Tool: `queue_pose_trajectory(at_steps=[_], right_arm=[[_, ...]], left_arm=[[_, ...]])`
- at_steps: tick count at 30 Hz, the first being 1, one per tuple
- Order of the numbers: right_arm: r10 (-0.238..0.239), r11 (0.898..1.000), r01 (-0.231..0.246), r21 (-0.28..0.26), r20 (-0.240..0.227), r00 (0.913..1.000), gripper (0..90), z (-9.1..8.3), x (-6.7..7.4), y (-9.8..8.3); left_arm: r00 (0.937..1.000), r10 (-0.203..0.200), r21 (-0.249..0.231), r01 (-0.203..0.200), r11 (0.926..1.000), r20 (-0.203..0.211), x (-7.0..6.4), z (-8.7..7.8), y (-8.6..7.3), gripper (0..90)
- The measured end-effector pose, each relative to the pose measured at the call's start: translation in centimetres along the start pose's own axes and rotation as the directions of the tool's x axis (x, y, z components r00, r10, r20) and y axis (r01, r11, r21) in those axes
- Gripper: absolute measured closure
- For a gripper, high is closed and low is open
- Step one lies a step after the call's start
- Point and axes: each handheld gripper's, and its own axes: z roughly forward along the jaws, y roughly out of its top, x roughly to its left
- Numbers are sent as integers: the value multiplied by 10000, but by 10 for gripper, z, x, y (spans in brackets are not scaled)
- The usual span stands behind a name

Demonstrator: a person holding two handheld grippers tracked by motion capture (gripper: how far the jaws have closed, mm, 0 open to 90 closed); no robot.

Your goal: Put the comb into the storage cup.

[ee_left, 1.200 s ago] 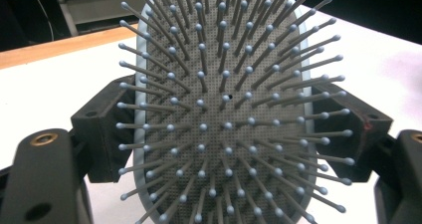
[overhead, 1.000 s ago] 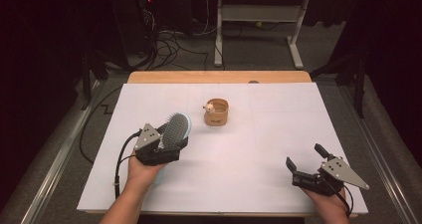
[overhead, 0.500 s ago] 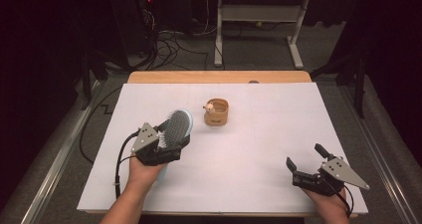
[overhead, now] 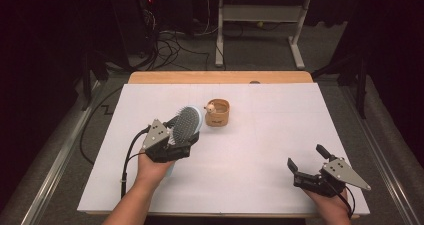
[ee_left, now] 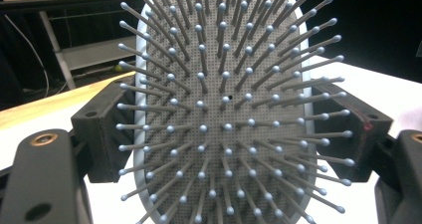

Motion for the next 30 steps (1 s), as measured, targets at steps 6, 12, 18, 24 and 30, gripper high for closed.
queue_pose_trajectory(at_steps=[6,12,18,24,30], right_arm=[[-13,10000,13,20,-1,10000,8,0,0,0],[-4,10000,5,54,-23,10000,8,1,1,-1],[6,10000,-6,86,-24,10000,8,2,1,-1],[-22,9999,23,118,-53,10000,8,3,2,-2],[-41,9998,43,175,-110,9999,8,4,3,-2]], left_arm=[[9997,171,-59,-170,9998,175,-8,13,7,200],[9991,135,-137,-130,9998,409,-13,21,11,200],[9978,281,-233,-268,9994,603,-21,29,14,200],[9961,351,-254,-331,9991,812,-28,37,14,200],[9936,459,-284,-431,9987,1035,-36,42,13,200]])
